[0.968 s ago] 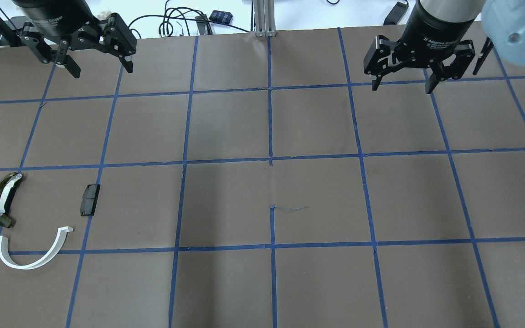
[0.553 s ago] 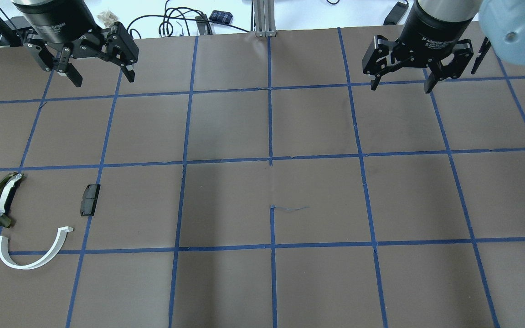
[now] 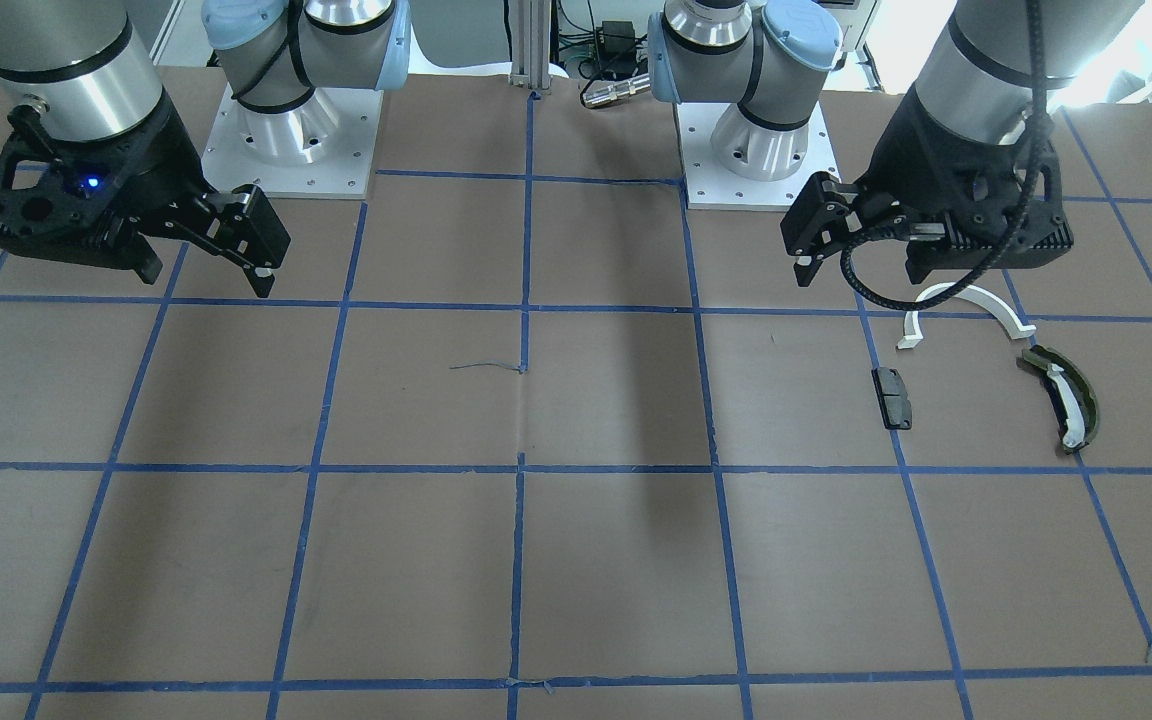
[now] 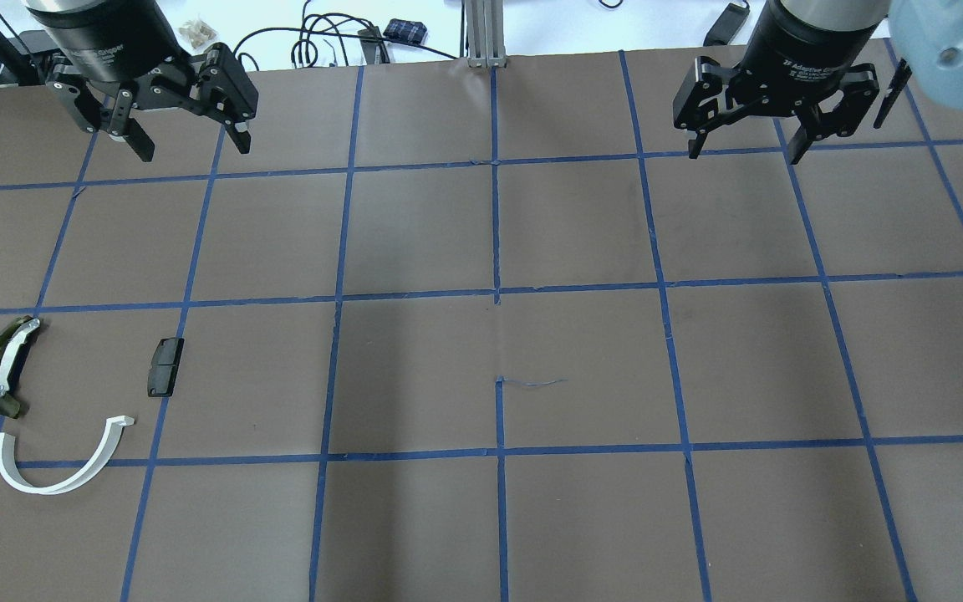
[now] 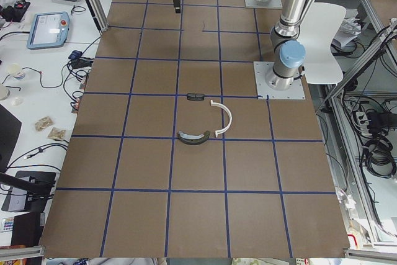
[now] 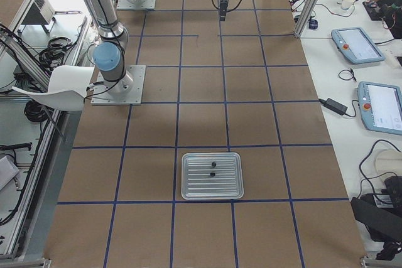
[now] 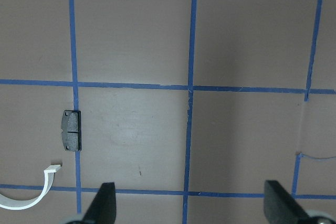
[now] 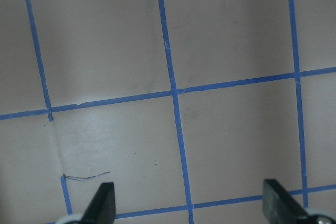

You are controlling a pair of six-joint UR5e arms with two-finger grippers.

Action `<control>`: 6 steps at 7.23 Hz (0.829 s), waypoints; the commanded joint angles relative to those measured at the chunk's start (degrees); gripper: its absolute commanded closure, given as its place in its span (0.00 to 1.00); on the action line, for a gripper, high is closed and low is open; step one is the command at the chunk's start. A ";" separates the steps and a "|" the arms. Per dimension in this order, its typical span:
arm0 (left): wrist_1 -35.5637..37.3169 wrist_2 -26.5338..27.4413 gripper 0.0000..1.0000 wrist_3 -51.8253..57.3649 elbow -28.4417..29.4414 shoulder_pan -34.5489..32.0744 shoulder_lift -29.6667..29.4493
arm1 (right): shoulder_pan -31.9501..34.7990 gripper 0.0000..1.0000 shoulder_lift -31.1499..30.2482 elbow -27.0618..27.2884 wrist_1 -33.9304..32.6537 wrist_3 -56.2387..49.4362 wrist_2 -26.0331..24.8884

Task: Place bearing gear from tray to pile

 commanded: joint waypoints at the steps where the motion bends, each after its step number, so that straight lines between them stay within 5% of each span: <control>1: 0.23 -0.01 0.00 0.03 -0.46 -0.08 0.34 | -0.86 0.00 3.35 0.66 0.06 3.98 -1.04; 2: 0.32 -0.01 0.00 0.03 -1.25 -0.17 0.78 | -5.13 0.00 3.81 0.66 -0.11 -0.34 -6.88; 6: 0.49 -0.01 0.00 0.03 -1.34 -0.17 0.95 | -28.06 0.00 5.82 0.66 -1.60 -32.05 -7.47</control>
